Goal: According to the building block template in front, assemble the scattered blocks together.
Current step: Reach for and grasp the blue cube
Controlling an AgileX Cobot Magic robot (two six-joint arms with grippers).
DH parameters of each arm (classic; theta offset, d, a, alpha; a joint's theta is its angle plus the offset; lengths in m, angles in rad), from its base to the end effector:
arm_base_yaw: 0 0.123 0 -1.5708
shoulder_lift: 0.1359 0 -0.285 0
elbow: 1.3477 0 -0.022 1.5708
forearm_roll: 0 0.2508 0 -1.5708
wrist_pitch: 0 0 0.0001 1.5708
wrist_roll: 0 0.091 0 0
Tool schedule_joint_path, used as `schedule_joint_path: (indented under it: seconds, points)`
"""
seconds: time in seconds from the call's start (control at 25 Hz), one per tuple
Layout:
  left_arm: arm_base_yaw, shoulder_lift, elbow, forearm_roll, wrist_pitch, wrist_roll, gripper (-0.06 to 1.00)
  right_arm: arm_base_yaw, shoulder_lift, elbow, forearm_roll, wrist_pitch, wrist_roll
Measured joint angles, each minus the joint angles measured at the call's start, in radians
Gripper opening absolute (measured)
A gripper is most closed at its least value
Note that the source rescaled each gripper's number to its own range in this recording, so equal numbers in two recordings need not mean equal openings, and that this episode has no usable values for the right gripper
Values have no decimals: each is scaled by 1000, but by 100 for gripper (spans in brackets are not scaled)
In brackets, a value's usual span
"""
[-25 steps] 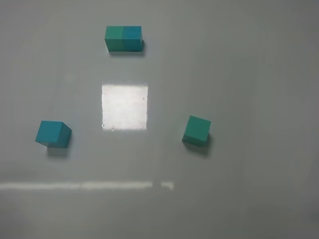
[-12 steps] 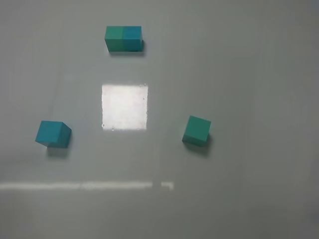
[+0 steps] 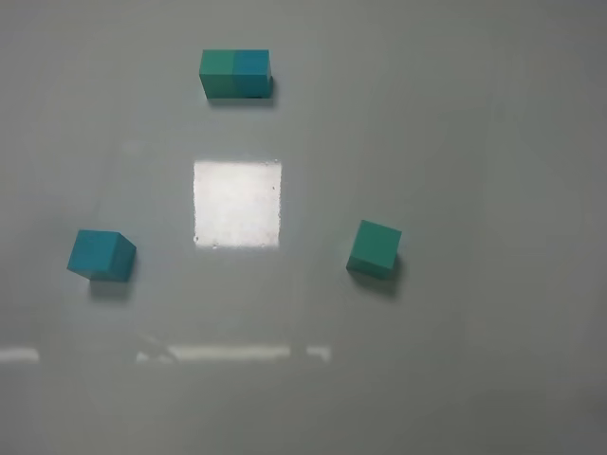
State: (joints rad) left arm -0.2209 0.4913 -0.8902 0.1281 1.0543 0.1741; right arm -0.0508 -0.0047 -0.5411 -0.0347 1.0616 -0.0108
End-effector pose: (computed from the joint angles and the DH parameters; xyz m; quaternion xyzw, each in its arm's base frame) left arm 0.0579 -0.0026 0.3784 0.1727 0.8580 0.0528 0.4809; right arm -0.0108 -0.0022 0.2885 0.0179 0.8410 -0.0340 0.5397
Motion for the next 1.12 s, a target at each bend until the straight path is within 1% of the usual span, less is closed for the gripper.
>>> schedule_joint_path:
  seconds: [0.12,0.16,0.24,0.32,0.44,0.56,0.64,0.72,0.84,1.12]
  points:
    - [-98,75,-31,52,2,14,100,0,0,0,0,0,0]
    - [-124,100,-39,65,3,31,100,0,0,0,0,0,0]
    - [-186,146,-48,94,11,97,100,0,0,0,0,0,0]
    - [-240,183,-53,122,15,173,100,0,0,0,0,0,0]
    - [-302,231,-53,150,15,334,100,0,0,0,0,0,0]
    - [-327,281,-58,165,14,525,100,0,0,0,0,0,0]
    - [-328,324,-76,165,11,600,100,0,0,0,0,0,0]
    - [-328,371,-104,165,3,638,100,0,0,0,0,0,0]
    - [-328,451,-165,165,-9,655,100,0,0,0,0,0,0]
    - [-367,618,-291,164,-19,659,100,0,0,0,0,0,0]
